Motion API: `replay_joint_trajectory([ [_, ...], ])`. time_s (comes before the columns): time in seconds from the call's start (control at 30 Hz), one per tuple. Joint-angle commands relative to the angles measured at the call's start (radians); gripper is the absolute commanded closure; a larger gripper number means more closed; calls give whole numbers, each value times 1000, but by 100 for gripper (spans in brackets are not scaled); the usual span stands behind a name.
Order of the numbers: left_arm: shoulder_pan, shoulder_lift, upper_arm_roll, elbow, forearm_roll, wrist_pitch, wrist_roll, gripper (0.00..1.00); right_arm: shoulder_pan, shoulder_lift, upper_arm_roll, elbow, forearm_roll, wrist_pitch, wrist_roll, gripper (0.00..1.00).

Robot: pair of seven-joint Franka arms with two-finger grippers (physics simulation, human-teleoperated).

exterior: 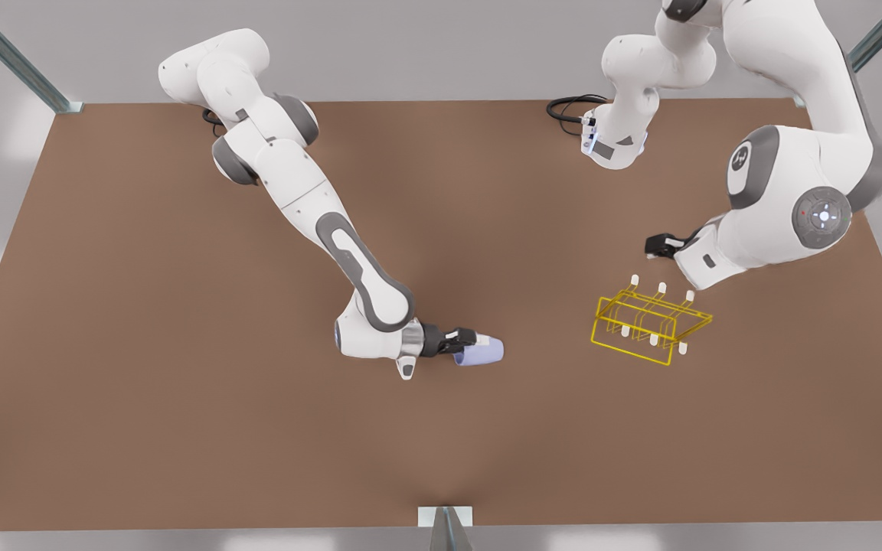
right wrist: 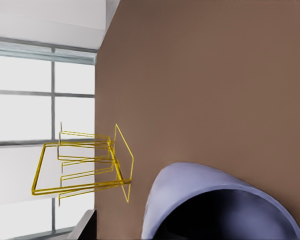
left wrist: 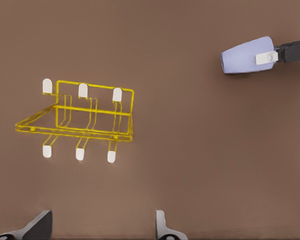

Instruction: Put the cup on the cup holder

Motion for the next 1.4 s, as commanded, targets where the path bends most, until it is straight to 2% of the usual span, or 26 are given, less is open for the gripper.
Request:
replay_joint_trajectory([
  [0.0,4,-5,-16,-25,-3,57,-249,0,-1,-1,0,-3,8,3,-224,0],
  [0.2,-42,6,-16,-17,-1,51,-338,0,-47,-20,-4,-42,-70,-14,-227,0],
  [0.33,-61,11,-16,-19,-3,57,-363,0,-95,-34,-7,-59,-149,-119,-224,0],
  [0.4,-143,52,-16,-19,-3,93,-597,0,-108,-41,-8,-59,-196,-141,-224,0],
  [0.47,-202,126,-16,-20,-5,221,-1019,0,-159,-61,-8,-88,-287,-211,-221,0],
  [0.57,-233,212,-16,-16,-3,262,-1339,0,-306,-97,-8,-80,-562,-476,-225,0],
  [0.6,-240,325,-16,109,-1,279,-1527,0,-345,-104,-25,-46,-678,-635,-227,0],
  [0.63,-242,394,-16,167,2,282,-1641,0,-348,-113,-79,4,-767,-771,-221,0],
  [0.67,-254,476,-18,225,6,316,-1756,0,-345,-135,-181,72,-954,-926,-167,0],
  [0.7,-283,508,-16,227,9,376,-1812,0,-337,-175,-172,73,-1153,-931,9,0],
  [0.77,-303,554,-16,227,8,523,-1989,0,-267,-480,-59,43,-1435,-1067,687,0],
  [0.8,-309,568,-18,225,8,560,-2122,0,-243,-645,-50,-46,-1488,-1083,790,0],
  [0.9,-329,594,-19,219,6,690,-2428,0,-250,-920,-62,-203,-1489,-1069,750,0],
  [0.97,-311,591,-45,216,2,727,-2471,0,-266,-1011,-63,-321,-1489,-1002,746,0],
  [1.13,-315,612,-51,201,-12,762,-2592,0,-288,-951,-119,-332,-1485,-997,736,0],
  [1.2,-326,634,-53,204,-12,762,-2780,0,-286,-931,-120,-329,-1482,-997,735,0],
  [1.37,-344,672,-53,224,-12,798,-2823,0,-286,-922,-120,-329,-1474,-994,730,0],
])
